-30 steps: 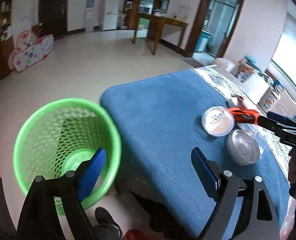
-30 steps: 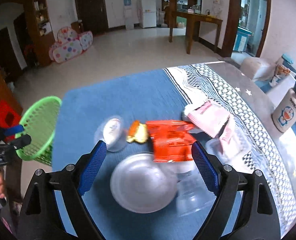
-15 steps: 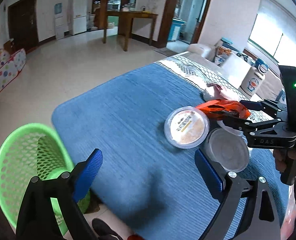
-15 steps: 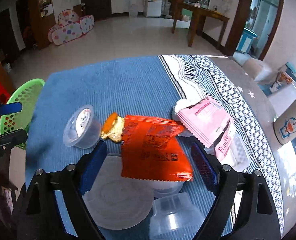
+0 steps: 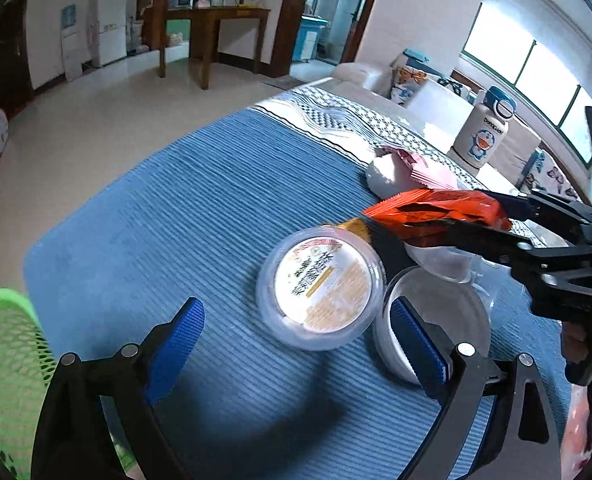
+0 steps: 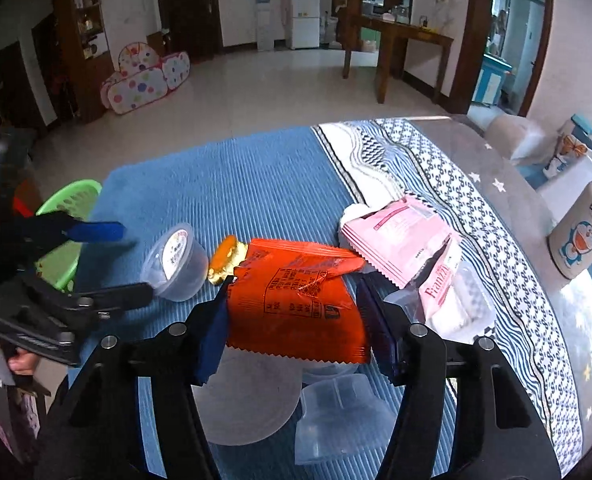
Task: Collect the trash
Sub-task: 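Grasp the orange snack wrapper with the right tool while the left tool grasps the round sealed cup, then carry both items over the green basket and open both tools to drop them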
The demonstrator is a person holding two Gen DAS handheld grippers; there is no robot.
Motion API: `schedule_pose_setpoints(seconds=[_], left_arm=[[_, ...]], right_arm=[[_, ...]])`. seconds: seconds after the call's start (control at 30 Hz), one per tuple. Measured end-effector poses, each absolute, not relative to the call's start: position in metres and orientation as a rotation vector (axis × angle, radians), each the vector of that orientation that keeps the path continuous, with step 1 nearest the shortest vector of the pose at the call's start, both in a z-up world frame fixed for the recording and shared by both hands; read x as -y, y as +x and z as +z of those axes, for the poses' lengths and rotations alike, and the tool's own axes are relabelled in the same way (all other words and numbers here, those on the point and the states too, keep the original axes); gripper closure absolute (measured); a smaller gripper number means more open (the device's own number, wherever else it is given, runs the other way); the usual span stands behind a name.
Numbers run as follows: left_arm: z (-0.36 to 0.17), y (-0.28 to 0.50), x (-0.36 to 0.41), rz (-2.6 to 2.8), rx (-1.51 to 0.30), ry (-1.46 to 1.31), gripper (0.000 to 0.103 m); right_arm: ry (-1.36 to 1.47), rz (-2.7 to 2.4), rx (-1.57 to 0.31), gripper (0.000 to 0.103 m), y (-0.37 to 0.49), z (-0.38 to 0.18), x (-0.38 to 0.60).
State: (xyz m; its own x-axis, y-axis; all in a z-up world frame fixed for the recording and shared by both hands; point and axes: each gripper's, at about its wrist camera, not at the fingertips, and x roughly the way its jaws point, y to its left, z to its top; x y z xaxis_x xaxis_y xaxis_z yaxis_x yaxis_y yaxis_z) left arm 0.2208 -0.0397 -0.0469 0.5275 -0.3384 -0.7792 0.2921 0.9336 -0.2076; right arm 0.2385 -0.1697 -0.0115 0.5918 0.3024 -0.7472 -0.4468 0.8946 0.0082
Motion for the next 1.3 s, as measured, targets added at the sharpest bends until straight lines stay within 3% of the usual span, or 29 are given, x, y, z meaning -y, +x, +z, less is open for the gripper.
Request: schedule_pose_setpoints(seconds=[0.23, 0.37, 0.47, 0.83, 1.3], left_arm=[[-0.058, 0.23, 0.048, -0.409, -0.96, -0.083, 0.013], [-0.059, 0.232, 0.054, -0.427, -0.951, -0.087, 0.03], [-0.059, 0.231, 0.056, -0.433, -0.942, -0.086, 0.035], [-0.031, 0.204, 0.039, -0.38, -0.858, -0.1, 0.036], [0.003, 0.131, -0.093, -0.096, -0.785, -0.127, 0.036]], right_arm=[[-0.177, 0.441, -0.806, 0.043, 0.229, -0.003, 0.174], [-0.165, 0.438, -0.803, 0.043, 0.226, -0.001, 0.175], [-0.16, 0.438, -0.8, 0.043, 0.224, 0.0, 0.175], [-0.107, 0.468, -0.757, 0.043, 0.207, 0.02, 0.17], [-0.124, 0.626, -0.712, 0.043, 0.172, 0.034, 0.087]])
